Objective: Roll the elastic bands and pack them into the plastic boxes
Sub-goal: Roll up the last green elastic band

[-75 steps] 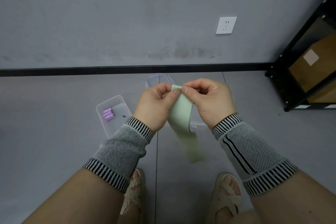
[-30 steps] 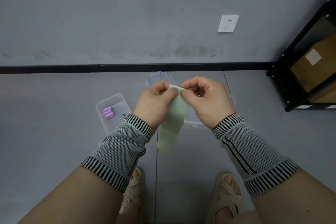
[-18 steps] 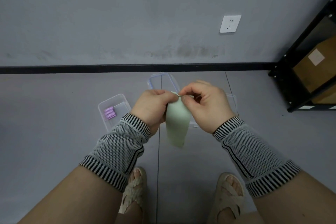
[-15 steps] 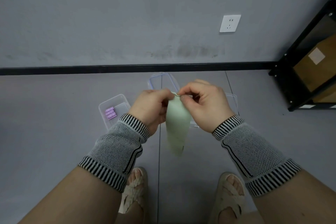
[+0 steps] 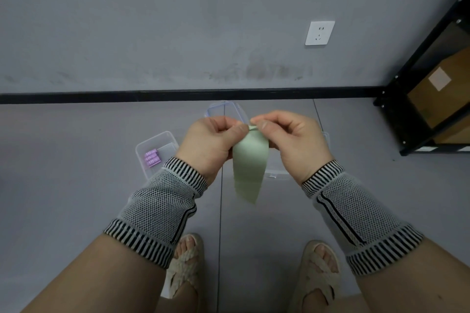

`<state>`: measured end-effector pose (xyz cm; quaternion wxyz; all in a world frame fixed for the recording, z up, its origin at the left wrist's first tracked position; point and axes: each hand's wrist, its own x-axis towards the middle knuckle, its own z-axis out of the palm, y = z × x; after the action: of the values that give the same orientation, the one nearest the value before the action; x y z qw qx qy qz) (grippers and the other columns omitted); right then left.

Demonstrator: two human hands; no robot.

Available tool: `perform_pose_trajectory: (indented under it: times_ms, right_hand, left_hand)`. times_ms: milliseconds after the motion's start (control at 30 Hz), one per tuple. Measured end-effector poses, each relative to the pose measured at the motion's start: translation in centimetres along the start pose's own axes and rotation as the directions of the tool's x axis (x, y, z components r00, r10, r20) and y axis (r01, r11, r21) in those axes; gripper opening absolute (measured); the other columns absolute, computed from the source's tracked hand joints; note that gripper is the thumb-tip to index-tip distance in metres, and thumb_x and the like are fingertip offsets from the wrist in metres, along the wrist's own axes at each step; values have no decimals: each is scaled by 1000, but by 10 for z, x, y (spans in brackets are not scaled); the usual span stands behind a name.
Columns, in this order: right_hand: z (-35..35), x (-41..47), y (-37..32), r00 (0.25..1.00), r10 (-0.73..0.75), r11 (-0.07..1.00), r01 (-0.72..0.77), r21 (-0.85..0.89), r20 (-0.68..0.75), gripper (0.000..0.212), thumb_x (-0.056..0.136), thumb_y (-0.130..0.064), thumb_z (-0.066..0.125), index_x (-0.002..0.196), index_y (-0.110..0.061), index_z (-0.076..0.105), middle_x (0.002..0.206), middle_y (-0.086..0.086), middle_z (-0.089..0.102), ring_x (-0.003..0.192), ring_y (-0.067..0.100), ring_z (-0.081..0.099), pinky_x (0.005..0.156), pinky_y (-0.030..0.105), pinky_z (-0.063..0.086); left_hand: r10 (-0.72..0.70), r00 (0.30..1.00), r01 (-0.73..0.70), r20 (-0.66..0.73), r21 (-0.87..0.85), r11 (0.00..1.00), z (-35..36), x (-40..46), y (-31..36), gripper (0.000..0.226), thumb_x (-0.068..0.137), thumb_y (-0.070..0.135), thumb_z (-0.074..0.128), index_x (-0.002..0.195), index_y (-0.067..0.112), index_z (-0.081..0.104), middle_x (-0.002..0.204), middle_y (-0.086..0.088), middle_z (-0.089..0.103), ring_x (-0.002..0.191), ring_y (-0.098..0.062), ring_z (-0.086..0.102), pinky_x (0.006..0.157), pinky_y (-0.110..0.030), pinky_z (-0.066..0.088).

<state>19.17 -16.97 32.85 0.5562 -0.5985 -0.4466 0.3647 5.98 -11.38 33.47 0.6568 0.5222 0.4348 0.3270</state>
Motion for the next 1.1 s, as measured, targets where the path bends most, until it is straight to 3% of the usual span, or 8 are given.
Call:
perform_pose_trajectory:
  times_ms: [200, 300, 467, 600, 867, 1100]
  right_hand:
    - [0, 0, -4, 999, 46, 999, -46, -16, 2, 11, 87, -13, 65, 77, -12, 69, 67, 5, 68, 59, 11, 64, 57, 25, 56]
    - [0, 1, -3, 998, 61, 998, -61, -7, -4, 13, 85, -9, 68, 74, -15, 67, 71, 14, 69, 62, 19, 63, 62, 36, 57]
    - [1, 4, -2, 993, 120, 988, -121, 96, 20, 19, 84, -1, 67, 70, -14, 65, 64, 6, 67, 64, 22, 63, 71, 43, 56]
    - [2, 3, -4, 990, 138, 977, -142, 161, 36, 17, 83, 2, 66, 72, -11, 65, 70, 12, 64, 71, 27, 60, 78, 48, 53]
    - [3, 3, -2, 995, 98, 989, -97, 109, -3, 21, 79, 4, 69, 72, -16, 66, 71, 7, 62, 70, 21, 58, 73, 36, 53]
    - [6, 4, -1, 998, 3, 1000, -1, 28, -65, 26, 79, 4, 69, 68, -19, 64, 66, 0, 63, 64, 13, 58, 65, 27, 52]
  left_hand:
    - [84, 996, -81, -37, 88, 993, -1, 1, -1, 15, 87, 6, 61, 73, 9, 62, 64, -6, 64, 65, -20, 59, 70, -34, 49]
    - [92, 995, -90, -30, 83, 993, -1, 1, -2, 14, 87, 5, 61, 74, 8, 62, 66, -8, 65, 66, -21, 61, 71, -35, 51]
    - [79, 997, -77, -24, 46, 996, 0, 2, -3, 12, 86, 1, 61, 75, 7, 63, 66, -8, 66, 65, -20, 62, 66, -31, 53]
    - [47, 999, -46, 10, -54, 997, 0, 2, -1, 14, 85, -5, 58, 76, 5, 61, 62, -6, 65, 61, -17, 63, 62, -27, 53]
    - [43, 999, -41, 10, -104, 994, 1, 1, 1, 22, 82, -12, 57, 74, 8, 60, 65, -5, 66, 61, -14, 64, 61, -24, 53]
    - [60, 998, -61, -15, -84, 995, 3, 1, -2, 14, 78, -1, 69, 74, 11, 62, 72, -10, 64, 68, -21, 62, 68, -33, 52]
